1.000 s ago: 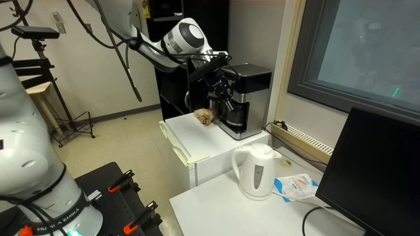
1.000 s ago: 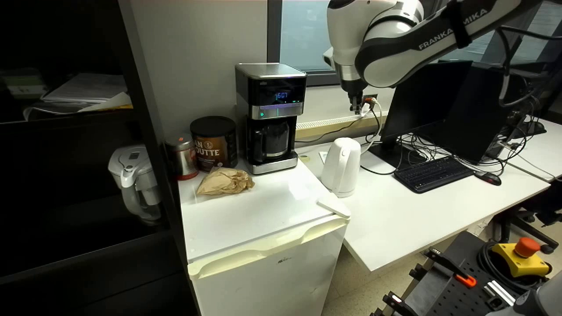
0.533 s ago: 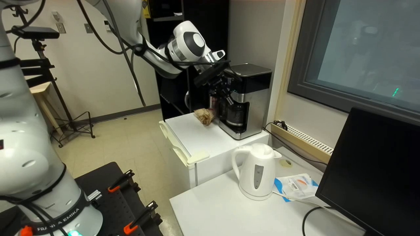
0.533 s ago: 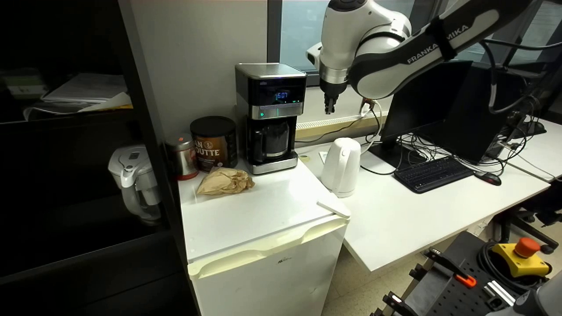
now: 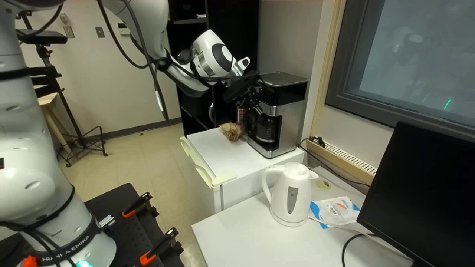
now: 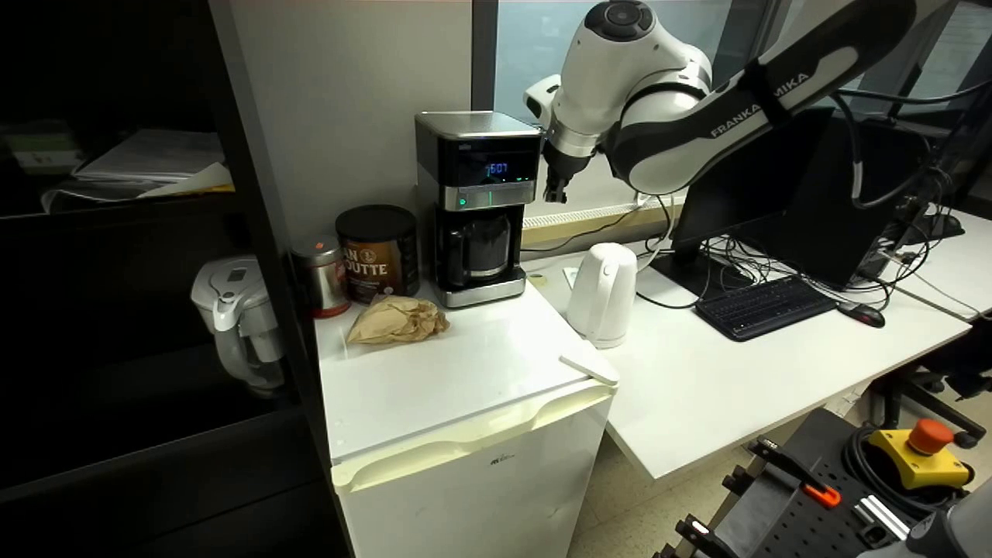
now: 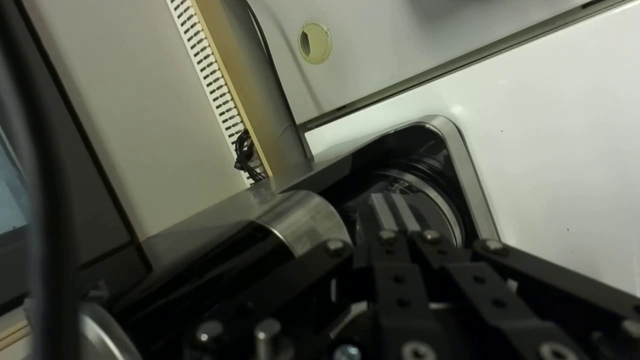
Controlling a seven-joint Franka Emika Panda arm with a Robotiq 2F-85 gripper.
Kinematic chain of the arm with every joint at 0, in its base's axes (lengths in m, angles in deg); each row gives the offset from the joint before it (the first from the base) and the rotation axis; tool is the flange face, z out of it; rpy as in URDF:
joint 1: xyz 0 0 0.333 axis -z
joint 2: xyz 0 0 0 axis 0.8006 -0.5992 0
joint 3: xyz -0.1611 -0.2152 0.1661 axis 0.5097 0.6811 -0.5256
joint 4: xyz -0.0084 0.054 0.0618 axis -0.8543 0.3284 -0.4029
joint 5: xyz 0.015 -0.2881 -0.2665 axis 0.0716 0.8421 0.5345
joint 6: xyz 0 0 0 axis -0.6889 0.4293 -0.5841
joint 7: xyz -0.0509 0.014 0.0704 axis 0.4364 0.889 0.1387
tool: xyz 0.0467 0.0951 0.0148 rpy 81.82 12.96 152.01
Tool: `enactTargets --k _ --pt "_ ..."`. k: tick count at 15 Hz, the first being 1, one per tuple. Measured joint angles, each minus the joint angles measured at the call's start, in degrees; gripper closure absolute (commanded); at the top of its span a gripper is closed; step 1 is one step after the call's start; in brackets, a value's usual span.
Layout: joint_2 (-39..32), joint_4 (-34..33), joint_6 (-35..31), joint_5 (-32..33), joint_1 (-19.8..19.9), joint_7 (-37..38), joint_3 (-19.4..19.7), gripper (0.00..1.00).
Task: Press a button on the right side of the coffee machine
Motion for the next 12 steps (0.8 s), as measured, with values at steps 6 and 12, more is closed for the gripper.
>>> enactTargets --k 6,12 --pt "-2.47 -2.38 -4.17 7.79 0.00 4.35 0.30 1.00" --pt "-4.93 -5.43 -5.77 10.63 0.06 6.06 0.61 1.00"
